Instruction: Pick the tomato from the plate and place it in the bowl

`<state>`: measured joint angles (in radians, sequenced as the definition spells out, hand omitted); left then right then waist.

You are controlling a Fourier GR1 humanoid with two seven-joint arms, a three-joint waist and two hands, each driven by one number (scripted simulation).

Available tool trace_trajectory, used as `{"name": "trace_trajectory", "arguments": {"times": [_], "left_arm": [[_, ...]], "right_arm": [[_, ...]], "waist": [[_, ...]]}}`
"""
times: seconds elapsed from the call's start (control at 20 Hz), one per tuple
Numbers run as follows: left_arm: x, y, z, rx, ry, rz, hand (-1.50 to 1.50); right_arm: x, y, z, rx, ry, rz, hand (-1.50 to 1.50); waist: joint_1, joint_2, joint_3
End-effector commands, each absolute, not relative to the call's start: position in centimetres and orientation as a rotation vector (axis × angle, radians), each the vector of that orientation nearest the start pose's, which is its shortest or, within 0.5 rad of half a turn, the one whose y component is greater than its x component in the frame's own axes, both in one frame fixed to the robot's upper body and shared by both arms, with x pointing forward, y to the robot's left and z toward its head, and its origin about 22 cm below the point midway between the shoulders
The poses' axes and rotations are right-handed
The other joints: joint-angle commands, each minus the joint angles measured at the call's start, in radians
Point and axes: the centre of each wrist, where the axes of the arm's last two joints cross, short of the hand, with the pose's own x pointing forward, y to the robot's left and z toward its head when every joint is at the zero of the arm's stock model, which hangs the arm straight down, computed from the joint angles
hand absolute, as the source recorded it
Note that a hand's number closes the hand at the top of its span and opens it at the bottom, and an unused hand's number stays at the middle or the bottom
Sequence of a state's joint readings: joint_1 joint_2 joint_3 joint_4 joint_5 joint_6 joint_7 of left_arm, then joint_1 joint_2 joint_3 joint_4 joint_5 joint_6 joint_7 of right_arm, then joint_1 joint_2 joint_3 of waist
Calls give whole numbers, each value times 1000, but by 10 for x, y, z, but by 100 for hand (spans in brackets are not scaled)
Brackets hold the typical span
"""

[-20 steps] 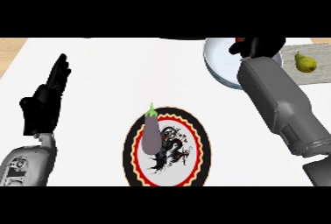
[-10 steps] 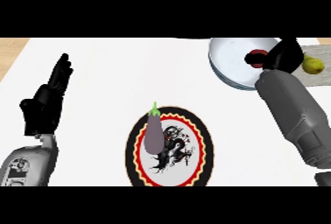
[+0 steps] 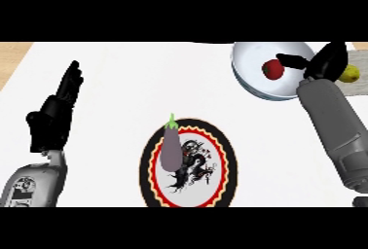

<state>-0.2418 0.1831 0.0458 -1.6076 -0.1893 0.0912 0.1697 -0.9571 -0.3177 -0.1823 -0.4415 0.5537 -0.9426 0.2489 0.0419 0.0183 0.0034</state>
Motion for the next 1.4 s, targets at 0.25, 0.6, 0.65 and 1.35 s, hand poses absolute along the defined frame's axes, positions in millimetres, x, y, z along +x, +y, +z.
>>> {"name": "trace_trajectory", "arguments": {"times": [0.25, 0.6, 0.65, 1.35], "left_arm": [[287, 271, 82, 413, -1645, -166, 0], [296, 274, 80, 418, -1628, -157, 0], [287, 283, 79, 422, -1622, -153, 0], [281, 272, 105, 391, -1656, -181, 0]], "right_arm": [[415, -285, 59, -1113, -1460, -336, -150], [360, -268, 42, -963, -1566, -390, -150], [346, -265, 41, -956, -1567, -364, -150], [249, -230, 48, -896, -1635, -311, -150]], "waist": [[-47, -21, -3], [-71, -27, -4], [-72, -30, -4], [-44, -21, -4]]}}
